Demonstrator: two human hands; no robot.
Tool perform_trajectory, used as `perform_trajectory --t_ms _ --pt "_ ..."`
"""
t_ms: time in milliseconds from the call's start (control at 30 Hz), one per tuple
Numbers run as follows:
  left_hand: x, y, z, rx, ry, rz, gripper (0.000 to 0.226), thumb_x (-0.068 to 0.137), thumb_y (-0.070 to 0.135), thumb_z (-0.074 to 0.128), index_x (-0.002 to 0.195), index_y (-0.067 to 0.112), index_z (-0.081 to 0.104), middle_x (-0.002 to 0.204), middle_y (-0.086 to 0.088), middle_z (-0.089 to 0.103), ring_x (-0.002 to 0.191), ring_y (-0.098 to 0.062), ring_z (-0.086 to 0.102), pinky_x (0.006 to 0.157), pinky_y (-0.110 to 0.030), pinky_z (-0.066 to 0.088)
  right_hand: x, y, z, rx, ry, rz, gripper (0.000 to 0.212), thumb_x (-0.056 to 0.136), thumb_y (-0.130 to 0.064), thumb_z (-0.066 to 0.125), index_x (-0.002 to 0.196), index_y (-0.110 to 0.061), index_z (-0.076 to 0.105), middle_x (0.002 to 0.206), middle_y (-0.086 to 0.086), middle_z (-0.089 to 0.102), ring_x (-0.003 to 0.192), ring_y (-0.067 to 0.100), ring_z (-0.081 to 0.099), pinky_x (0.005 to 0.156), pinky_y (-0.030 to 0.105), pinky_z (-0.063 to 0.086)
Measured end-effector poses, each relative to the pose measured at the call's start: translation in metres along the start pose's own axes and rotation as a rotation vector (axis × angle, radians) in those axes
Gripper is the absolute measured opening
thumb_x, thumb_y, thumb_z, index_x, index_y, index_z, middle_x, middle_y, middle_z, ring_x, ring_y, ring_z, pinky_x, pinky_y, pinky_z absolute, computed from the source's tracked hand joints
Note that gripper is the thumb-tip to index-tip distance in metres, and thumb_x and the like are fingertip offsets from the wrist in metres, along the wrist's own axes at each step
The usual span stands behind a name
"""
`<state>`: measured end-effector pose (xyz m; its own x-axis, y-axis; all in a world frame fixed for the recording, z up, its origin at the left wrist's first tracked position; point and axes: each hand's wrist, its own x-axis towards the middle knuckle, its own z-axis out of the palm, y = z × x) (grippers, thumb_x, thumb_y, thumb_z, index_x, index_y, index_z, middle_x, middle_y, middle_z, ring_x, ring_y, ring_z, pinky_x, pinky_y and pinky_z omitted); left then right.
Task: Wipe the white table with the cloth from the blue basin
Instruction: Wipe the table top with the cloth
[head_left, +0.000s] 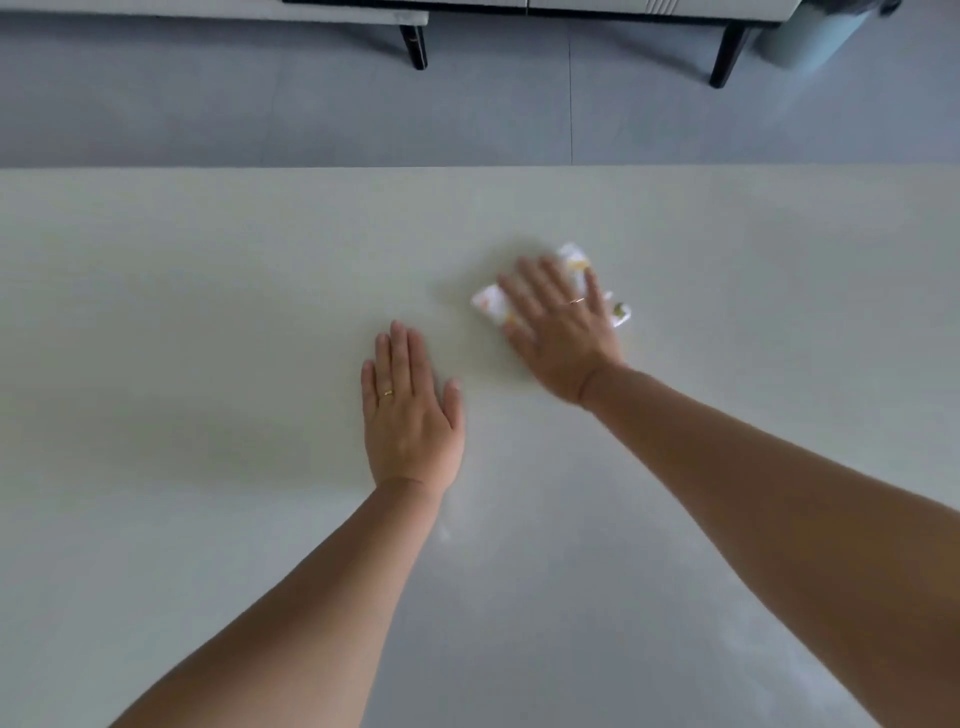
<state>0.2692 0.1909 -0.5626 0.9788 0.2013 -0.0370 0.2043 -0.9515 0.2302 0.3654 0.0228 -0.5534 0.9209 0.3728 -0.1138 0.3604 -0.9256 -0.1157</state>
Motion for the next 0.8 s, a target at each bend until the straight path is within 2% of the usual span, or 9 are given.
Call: perform_trajectory --t_ms 67,133,167,300,367,500,600,700,800 --pt "-0.001 0.0 0.002 0.017 0.016 0.007 0.068 0.093 0.042 0.023 0.149 0.003 0.023 0.158 -0.013 0.019 0.147 -0.026 0.015 0.119 -0.036 0.002 0.019 0.008 -0.003 0.118 0.017 0.338 0.054 0.099 -0.044 0.025 0.15 -0.032 0.013 0.16 -0.002 0.006 0.147 0.019 -0.002 0.115 0.048 -0.009" --pt "-0.002 0.001 0.002 0.021 0.028 0.004 0.069 0.092 0.042 0.023 0.148 0.003 0.025 0.157 -0.014 0.022 0.146 -0.027 0.017 0.119 -0.037 0.005 0.028 -0.022 -0.002 0.173 0.046 0.514 0.056 0.098 -0.042 0.025 0.151 -0.029 0.011 0.161 0.0 0.002 0.147 0.022 -0.006 0.114 0.052 -0.013" --pt "-0.002 0.001 0.002 0.027 0.025 0.004 0.069 0.093 0.042 0.023 0.148 0.002 0.026 0.157 -0.014 0.023 0.146 -0.027 0.018 0.119 -0.038 0.007 0.028 -0.042 0.001 0.165 0.046 0.469 0.057 0.097 -0.042 0.024 0.151 -0.028 0.01 0.161 0.0 0.002 0.147 0.023 -0.008 0.113 0.053 -0.015" --pt "-0.002 0.001 -0.001 0.03 0.013 0.001 0.066 0.093 0.039 0.028 0.147 0.001 0.03 0.155 -0.015 0.027 0.146 -0.028 0.02 0.119 -0.041 0.012 0.017 -0.068 0.004 0.037 -0.063 -0.162 0.058 0.096 -0.049 0.017 0.15 -0.031 0.009 0.16 -0.003 0.005 0.147 0.021 -0.004 0.115 0.05 -0.012" --pt "-0.002 0.001 -0.002 0.011 0.015 -0.011 0.066 0.09 0.036 0.031 0.147 0.001 0.03 0.155 -0.014 0.027 0.146 -0.028 0.021 0.119 -0.041 0.013 0.032 -0.036 0.001 0.006 -0.039 -0.237 0.056 0.098 -0.049 0.025 0.15 -0.032 0.014 0.16 -0.003 0.011 0.147 0.02 0.003 0.115 0.047 -0.006" --pt "-0.001 0.003 -0.004 0.002 0.01 -0.009 0.066 0.089 0.035 0.033 0.146 0.001 0.031 0.155 -0.014 0.027 0.145 -0.028 0.022 0.119 -0.04 0.014 0.073 0.011 -0.007 0.115 0.044 0.303 0.054 0.098 -0.044 0.026 0.15 -0.032 0.016 0.16 -0.002 0.009 0.147 0.019 0.0 0.115 0.048 -0.008" --pt "0.0 0.003 -0.003 0.002 0.016 -0.016 0.066 0.088 0.034 0.034 0.146 0.001 0.032 0.155 -0.014 0.028 0.144 -0.028 0.025 0.117 -0.041 0.015 0.09 -0.033 -0.006 0.17 0.057 0.578 0.055 0.098 -0.039 0.024 0.15 -0.029 0.013 0.16 0.0 0.006 0.147 0.024 -0.004 0.113 0.055 -0.012" --pt "0.0 0.004 -0.005 0.005 0.011 -0.017 0.066 0.088 0.034 0.034 0.145 0.001 0.034 0.154 -0.014 0.03 0.144 -0.028 0.026 0.117 -0.041 0.017 0.083 -0.085 0.002 0.107 0.002 0.147 0.055 0.099 -0.042 0.023 0.151 -0.029 0.011 0.16 -0.001 0.004 0.147 0.024 -0.005 0.11 0.053 -0.017" --pt "0.0 0.003 -0.005 -0.001 0.006 -0.02 0.066 0.088 0.034 0.035 0.145 0.001 0.034 0.154 -0.013 0.03 0.144 -0.028 0.026 0.117 -0.042 0.018 0.09 -0.059 -0.005 0.036 -0.046 -0.209 0.056 0.098 -0.049 0.024 0.15 -0.032 0.011 0.16 -0.003 0.008 0.147 0.02 0.001 0.114 0.048 -0.009"
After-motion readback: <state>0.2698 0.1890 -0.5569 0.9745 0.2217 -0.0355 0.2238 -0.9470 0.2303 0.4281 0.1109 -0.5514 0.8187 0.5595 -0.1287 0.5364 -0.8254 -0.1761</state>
